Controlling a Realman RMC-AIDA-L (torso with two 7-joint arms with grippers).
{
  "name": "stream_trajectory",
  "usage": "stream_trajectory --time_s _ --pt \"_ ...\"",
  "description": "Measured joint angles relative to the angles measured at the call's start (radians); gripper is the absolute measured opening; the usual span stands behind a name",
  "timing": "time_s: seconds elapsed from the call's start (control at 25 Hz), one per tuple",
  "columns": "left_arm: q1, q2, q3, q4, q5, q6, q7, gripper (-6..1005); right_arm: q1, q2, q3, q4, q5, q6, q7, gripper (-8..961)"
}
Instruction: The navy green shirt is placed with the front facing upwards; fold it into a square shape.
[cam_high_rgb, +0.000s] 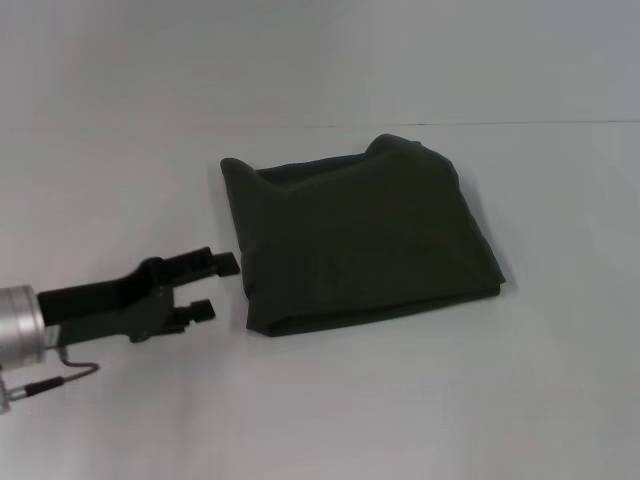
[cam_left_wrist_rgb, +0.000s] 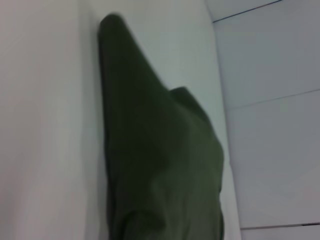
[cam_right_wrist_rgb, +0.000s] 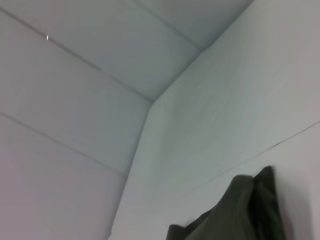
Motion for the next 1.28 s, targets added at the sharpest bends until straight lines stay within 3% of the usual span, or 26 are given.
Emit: stream_trajectory --time_s 0.2,0.48,1.0,1.28 --pt "-0.014 -0.020 0.038 -0.039 0.008 -0.065 -0.056 933 -0.031 0.000 0.029 0.002 0.003 -0.004 -0.032 413" --pt "-0.051 -0.036 0.063 -0.114 0.012 -0.123 -0.126 933 -0.011 0.007 0.034 0.002 0.005 -0.006 -0.056 413" --pt "-0.045 -0.038 0.043 -0.133 0.004 -0.258 -0.164 933 0.017 0.012 0.037 0.012 0.027 0.002 -0.075 414" --pt "-0.077 -0.037 0.054 -0.182 0.012 -0.293 -0.158 933 0.016 0.010 0.043 0.012 0.044 0.001 -0.073 414"
